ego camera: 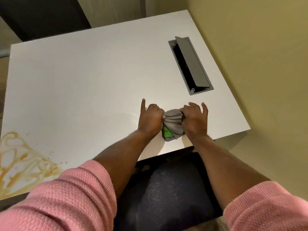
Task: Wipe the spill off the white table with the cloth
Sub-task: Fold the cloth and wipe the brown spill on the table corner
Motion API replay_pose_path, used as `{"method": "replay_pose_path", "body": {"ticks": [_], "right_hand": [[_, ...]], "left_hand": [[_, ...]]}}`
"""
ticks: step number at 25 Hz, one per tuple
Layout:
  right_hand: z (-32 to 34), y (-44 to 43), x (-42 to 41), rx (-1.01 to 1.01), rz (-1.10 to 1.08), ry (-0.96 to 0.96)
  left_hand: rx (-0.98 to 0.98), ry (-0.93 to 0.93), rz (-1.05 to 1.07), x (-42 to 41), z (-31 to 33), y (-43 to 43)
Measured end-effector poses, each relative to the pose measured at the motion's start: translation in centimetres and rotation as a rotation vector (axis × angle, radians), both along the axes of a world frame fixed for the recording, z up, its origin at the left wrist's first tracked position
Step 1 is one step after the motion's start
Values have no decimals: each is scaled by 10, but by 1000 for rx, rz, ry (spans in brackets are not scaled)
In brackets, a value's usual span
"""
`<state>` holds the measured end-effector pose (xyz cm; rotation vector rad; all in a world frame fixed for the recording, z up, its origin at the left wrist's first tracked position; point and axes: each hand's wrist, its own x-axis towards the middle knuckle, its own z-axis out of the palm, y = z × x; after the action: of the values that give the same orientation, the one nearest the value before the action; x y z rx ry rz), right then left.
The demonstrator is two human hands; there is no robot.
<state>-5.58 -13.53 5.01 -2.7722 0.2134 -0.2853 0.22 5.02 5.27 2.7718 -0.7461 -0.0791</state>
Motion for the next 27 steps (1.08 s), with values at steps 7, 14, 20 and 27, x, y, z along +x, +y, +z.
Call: {"method": "replay_pose_path", "body": {"ticks": [7, 14, 20, 27], "right_hand": [[57, 115, -24, 3, 93, 98], [78, 262, -63, 2, 146, 103], [76, 384, -100, 4, 212, 187], [59, 475, -126, -105, 309, 291]], "left_hand": [[15, -97, 62, -35, 43, 125], [27, -81, 143, -91, 67, 274], [60, -32, 187, -140, 66, 397], [72, 69, 256, -185, 43, 492]]}}
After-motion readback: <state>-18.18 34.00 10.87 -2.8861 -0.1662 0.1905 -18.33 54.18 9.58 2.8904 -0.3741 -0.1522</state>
